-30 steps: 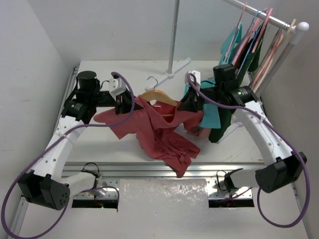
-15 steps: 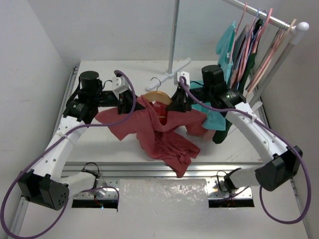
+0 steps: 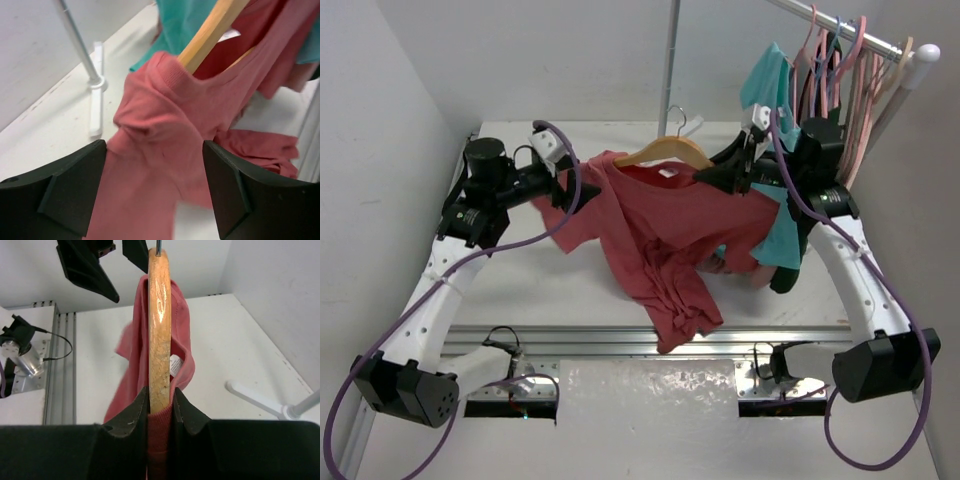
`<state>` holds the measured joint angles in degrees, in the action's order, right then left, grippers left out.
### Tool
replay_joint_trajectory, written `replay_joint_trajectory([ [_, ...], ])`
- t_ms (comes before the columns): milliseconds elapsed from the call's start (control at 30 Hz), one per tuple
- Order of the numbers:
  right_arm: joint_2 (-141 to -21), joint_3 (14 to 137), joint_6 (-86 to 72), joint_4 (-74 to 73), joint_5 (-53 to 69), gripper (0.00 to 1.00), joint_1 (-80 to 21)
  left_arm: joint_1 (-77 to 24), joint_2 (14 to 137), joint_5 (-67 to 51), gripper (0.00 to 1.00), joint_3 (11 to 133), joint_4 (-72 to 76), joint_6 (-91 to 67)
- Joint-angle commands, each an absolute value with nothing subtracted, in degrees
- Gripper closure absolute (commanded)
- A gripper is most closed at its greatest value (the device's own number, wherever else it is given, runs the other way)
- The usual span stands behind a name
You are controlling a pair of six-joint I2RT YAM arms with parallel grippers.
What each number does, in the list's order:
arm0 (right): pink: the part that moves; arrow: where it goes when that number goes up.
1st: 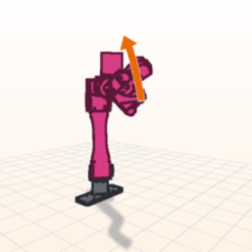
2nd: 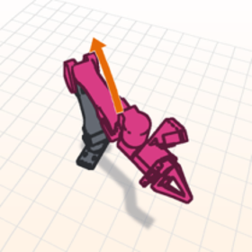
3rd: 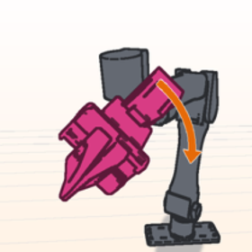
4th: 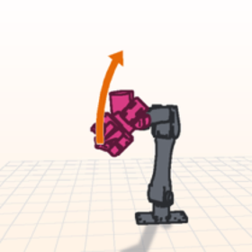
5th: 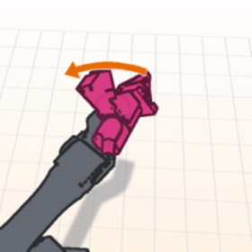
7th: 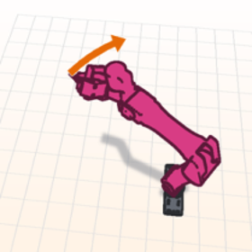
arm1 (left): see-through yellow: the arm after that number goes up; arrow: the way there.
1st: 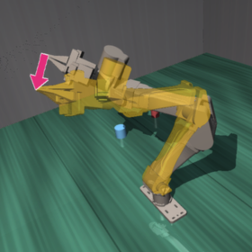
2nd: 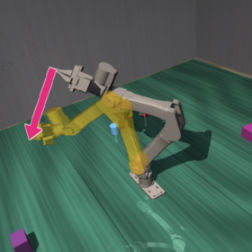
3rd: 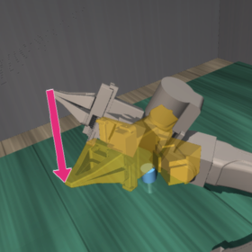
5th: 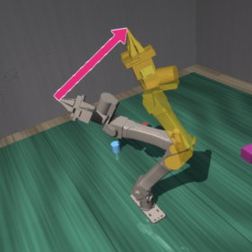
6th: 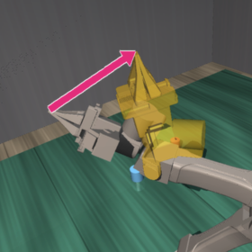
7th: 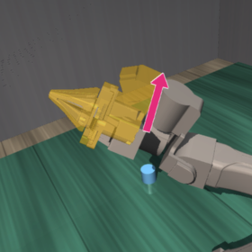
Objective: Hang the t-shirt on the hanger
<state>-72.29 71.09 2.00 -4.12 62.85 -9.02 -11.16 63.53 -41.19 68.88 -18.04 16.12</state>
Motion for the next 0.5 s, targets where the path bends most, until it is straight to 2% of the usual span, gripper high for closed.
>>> replay_joint_trajectory([
  [0, -70.7, 71.1, -1.2, 3.5, 62.6, 1.0, -7.5, -10.6, 61.5, -35.1, 0.25, 69.6, -16.1, 14.4],
  [67, -70.8, 70.8, -2.9, 5.3, 63.6, 1.0, -7.5, -10.6, 59.7, -37.0, 0.06, 67.6, -11.6, 12.1],
  [133, -70.8, 71.0, -3.2, 5.4, 63.7, 1.0, -7.5, -10.6, 58.3, -36.9, 0.01, 66.6, -7.5, 10.0],
  [200, -70.7, 71.1, -4.0, 5.5, 63.5, 1.0, -7.6, -10.6, 57.0, -37.9, 0.0, 67.5, -5.8, 9.1],
  [300, -69.8, 68.7, -8.6, 11.6, 63.0, 1.0, -7.6, -10.7, 59.6, -46.0, 0.02, 72.1, -5.6, 7.8],
  [400, -68.1, 65.2, -12.3, 17.2, 61.4, 1.0, -7.7, -10.7, 67.0, -50.6, 0.12, 80.0, -8.7, 6.3],
  [467, -67.5, 64.7, -12.2, 17.3, 61.6, 1.0, -7.9, -11.4, 71.4, -56.2, 0.12, 84.5, -9.8, 4.8],
])
